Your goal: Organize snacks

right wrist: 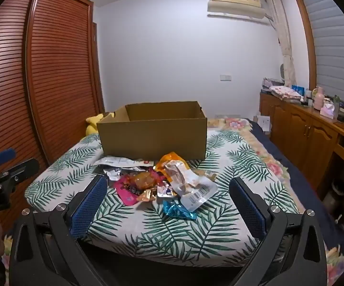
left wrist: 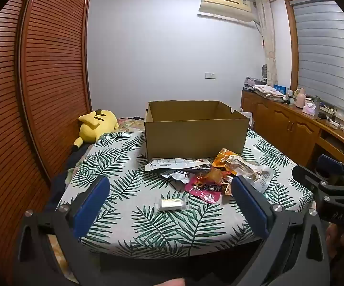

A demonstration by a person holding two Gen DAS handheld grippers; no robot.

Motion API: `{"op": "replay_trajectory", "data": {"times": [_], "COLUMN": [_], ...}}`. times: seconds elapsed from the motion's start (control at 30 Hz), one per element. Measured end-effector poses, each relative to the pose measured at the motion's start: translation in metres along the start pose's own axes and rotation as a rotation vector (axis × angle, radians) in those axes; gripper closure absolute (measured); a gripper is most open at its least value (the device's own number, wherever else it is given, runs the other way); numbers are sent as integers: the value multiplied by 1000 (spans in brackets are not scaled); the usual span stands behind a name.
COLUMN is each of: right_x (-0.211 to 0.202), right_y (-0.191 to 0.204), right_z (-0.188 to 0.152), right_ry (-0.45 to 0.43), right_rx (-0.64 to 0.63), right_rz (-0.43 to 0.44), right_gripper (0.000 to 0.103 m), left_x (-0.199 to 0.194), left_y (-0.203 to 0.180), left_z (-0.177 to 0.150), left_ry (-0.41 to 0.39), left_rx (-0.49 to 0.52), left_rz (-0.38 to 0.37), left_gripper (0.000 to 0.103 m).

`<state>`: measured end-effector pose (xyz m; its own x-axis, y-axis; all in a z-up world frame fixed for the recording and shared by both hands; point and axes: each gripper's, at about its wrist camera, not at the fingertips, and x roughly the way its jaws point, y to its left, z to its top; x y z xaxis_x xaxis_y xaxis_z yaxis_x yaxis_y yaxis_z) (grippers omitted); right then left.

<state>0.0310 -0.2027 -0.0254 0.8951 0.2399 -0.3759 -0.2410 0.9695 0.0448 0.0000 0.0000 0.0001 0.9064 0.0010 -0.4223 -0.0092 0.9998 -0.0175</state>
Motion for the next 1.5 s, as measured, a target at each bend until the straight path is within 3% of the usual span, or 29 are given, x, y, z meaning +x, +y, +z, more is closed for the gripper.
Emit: {"op": "replay_trajectory", "data": {"times": [1.5], "right_x": [0], "right_y": [0], "right_z": [0], "right_ry": [1], "right_rx": [-7], "right_rz": [-3], "right_gripper": [0], "left_x": [-2], "left_y": [3], "left_z": [-1], "left_ry": [-2], "left_rx": [12], "left_rz": [4], "left_gripper": [0]}}
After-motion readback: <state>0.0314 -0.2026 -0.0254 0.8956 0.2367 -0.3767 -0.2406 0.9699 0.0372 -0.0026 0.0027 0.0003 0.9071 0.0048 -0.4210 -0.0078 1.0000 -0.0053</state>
